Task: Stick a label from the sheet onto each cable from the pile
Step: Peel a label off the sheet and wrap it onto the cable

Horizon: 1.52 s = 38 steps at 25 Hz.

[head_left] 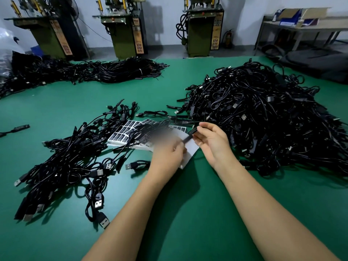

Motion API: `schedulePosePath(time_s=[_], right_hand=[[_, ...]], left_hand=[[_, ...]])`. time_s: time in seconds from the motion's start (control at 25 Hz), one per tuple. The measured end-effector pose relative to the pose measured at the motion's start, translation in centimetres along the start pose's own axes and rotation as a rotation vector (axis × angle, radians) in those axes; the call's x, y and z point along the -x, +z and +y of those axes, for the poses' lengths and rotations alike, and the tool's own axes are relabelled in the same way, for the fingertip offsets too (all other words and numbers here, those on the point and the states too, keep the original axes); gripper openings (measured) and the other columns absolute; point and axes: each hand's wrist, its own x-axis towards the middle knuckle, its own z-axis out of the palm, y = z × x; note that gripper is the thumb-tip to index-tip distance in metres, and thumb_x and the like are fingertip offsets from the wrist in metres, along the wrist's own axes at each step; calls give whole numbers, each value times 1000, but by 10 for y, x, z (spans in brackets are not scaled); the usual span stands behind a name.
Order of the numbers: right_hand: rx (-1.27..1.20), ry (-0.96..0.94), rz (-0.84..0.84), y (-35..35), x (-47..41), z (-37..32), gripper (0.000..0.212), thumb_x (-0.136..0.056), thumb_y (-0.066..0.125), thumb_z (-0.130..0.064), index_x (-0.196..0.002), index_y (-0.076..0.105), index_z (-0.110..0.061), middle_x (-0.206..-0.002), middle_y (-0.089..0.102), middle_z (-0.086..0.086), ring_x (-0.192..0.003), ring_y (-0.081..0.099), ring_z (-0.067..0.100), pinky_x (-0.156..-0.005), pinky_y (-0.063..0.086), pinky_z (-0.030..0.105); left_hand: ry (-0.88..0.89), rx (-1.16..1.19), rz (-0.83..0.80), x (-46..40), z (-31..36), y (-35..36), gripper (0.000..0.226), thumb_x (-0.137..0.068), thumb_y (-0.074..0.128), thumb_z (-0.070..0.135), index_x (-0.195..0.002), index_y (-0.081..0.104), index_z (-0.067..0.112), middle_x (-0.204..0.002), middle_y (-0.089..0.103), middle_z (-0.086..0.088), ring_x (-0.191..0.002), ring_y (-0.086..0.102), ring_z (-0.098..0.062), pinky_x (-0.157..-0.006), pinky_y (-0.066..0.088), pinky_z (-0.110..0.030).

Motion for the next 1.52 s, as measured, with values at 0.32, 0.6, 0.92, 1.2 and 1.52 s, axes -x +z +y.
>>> schedulePosePath(time_s=[0.32, 0.6, 0.92, 1.2, 1.52], right_hand=[[-19, -67, 31, 4, 13, -1, 17, -83, 67, 4, -85, 63, -12, -71, 66, -1, -67, 62, 12, -80, 55, 27], [250, -246, 63, 17, 29, 11, 17, -80, 70, 1, -84, 61, -13, -62, 66, -6, -63, 62, 8, -64, 51, 19], [343, -288, 41, 16, 31, 14, 14, -82, 68, 3, -83, 60, -8, -69, 65, 2, -60, 64, 9, -60, 50, 18], [429, -294, 60, 14, 30, 15, 13, -82, 68, -1, -81, 63, -13, -74, 66, 2, -65, 65, 11, -61, 50, 20], [450, -275, 80, 16, 30, 17, 14, -82, 69, -3, -79, 62, -15, -73, 66, 2, -65, 65, 13, -63, 50, 24]], left_hand=[[-258, 382, -313, -17, -5, -15, 22, -100, 46, 6, -84, 61, 8, -80, 74, -3, -50, 60, -8, -47, 47, -19], [-260, 515, -388, -19, -11, -19, 21, -99, 44, -2, -89, 61, 5, -79, 74, -5, -61, 66, -11, -57, 53, -20], [-257, 526, -415, -18, -13, -18, 21, -98, 43, -4, -92, 62, 0, -71, 70, -3, -63, 67, -12, -58, 53, -18], [-282, 516, -435, -19, -12, -20, 22, -98, 40, -6, -95, 61, -2, -69, 69, -2, -60, 64, -10, -55, 51, -17], [-236, 440, -429, -20, -12, -21, 23, -98, 41, -5, -88, 60, 2, -64, 66, 3, -49, 50, -7, -45, 38, -15]])
